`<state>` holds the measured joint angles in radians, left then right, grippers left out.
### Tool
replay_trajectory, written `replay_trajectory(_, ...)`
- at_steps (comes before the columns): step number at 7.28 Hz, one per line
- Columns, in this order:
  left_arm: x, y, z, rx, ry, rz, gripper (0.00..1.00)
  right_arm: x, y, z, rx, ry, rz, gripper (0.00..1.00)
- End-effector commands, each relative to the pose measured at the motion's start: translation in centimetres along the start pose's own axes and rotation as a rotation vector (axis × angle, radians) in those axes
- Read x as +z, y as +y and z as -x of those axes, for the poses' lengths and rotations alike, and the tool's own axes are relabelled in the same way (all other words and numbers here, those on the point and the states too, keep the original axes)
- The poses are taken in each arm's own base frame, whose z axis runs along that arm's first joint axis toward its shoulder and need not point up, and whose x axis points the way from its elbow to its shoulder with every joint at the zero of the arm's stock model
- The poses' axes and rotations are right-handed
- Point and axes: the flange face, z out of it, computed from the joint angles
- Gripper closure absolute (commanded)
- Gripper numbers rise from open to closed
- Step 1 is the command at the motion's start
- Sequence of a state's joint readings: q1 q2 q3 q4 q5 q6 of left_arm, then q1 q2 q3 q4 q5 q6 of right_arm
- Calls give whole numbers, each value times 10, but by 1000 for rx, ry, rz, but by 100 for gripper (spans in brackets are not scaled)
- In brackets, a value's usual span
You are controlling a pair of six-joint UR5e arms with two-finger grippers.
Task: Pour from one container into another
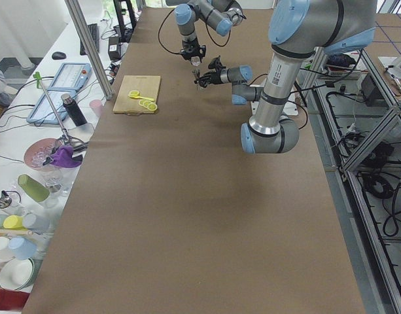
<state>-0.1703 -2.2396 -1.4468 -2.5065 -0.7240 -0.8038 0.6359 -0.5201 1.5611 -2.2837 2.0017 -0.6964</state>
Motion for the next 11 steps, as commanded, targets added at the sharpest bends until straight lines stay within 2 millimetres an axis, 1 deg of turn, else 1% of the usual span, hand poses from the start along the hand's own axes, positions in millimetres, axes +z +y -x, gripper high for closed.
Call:
replay_trajectory(1, 0, 1, 0, 0, -1, 1, 100, 5, -4, 3, -4, -1, 21, 100)
replay_trajectory(5, 0, -1, -1, -2, 1, -1, 100, 4, -5, 1, -5, 5, 25, 100)
replay_trajectory(8, -1, -3, -1, -4, 3, -3, 100, -13, -4, 4, -25, 36, -34, 100)
replay_trajectory(9, -1, -2, -1, -3, 2, -2, 100, -18, 1, 7, -24, 45, -51, 100)
replay_trajectory(11, -1, -3, -1, -4, 3, -3, 100, -31, 26, 7, -8, 61, -96, 100)
